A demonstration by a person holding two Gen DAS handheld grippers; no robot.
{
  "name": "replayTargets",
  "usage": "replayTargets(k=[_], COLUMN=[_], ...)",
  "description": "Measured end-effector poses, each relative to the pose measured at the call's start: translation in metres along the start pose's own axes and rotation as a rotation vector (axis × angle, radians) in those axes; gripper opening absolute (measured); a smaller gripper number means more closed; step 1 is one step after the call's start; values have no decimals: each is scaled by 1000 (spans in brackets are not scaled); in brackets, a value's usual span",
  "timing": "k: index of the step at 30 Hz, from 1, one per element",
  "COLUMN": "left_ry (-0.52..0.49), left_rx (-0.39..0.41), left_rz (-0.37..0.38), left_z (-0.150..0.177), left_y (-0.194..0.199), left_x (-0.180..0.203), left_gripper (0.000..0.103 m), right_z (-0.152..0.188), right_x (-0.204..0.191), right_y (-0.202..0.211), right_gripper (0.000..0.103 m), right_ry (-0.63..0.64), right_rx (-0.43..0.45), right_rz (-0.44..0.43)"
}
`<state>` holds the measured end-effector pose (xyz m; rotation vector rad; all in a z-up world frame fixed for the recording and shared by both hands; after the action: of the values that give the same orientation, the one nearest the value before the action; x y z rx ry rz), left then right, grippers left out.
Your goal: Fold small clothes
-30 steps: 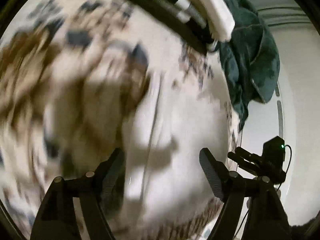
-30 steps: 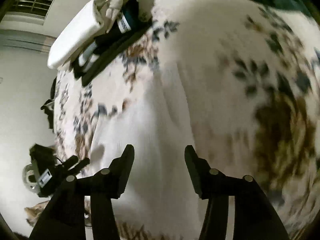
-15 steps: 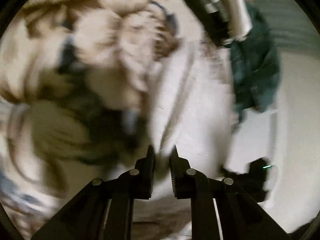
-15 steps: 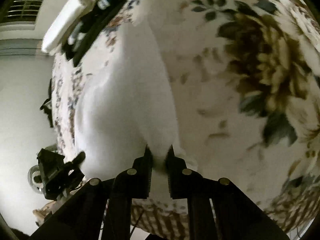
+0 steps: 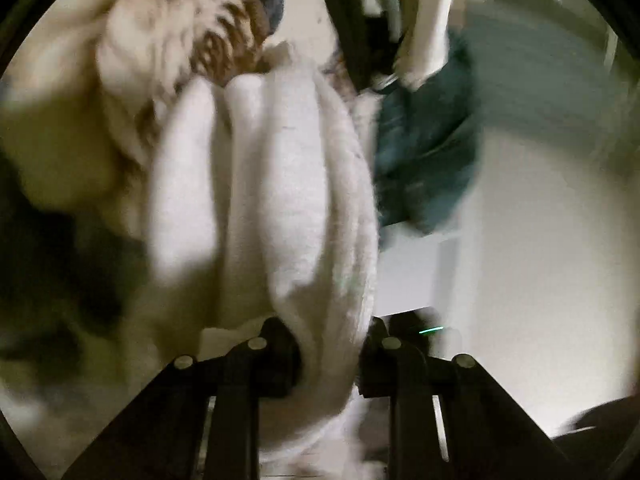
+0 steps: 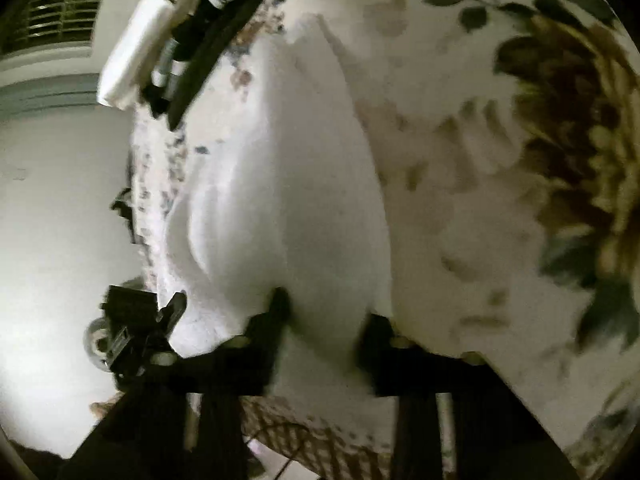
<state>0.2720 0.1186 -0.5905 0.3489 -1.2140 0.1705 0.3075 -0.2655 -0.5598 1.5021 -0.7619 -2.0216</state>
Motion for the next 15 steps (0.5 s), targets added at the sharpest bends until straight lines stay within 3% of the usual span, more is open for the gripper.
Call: replayTargets(k=[1,2,3,5,6,7,8,9,10,11,12,15], left_ry=[44,64,48,1,-20,-39,-83,-119,-139,-144,-133,-94], left_rx=[20,31,42,10,-4,-13,-23,-26,-29,-31,-27,-58], left_rz=[5,-47,-150,-277,-307,-332,-376,-423,-443,-432,-424,-382], left_z=[-1,-4,-7,-9,-10,-9,-10,-13,-16,-24,-31,-51], left_y=[7,13,22,32,33,35,35,35,35,32,28,5], left_x=[-10,-18,-22,-18,-11,-5,6,15,20,21,18,-5], left_gripper=[18,18,18,22,32,52,65,82,82,82,82,82], right_z=[-1,-2,-3,-6,-7,-9,-11,-13,-17,-20,-25,-49], right_x=[5,15,25,34,33,28,25,21,17,14,13,24], right_y=[3,5,6,5,5,6,8,10,13,15,17,-14], right_gripper=[21,18,16,16,16,16,23,42,55,78,85,85], right_ry=[-17,-60,-100,-132,-134,-131,-124,-108,-87,-60,-35,-16], right_rx=[3,7,9,-9,-23,-36,-44,-50,-43,-28,-15,-119], right_rz=[-27,-51,-36,30,28,20,16,14,16,21,16,-46])
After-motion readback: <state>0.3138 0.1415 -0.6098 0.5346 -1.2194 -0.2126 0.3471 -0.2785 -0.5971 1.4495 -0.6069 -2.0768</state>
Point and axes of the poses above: each gripper's, at about its wrist camera, not at the fingertips, and y roughly against the way its jaws point, x to its right, z to its underside, the point moved 1 cm from there along -y, roughly the way its jaws point, and after that the axes turned 9 degrees about -x, right-handed, at the moved point
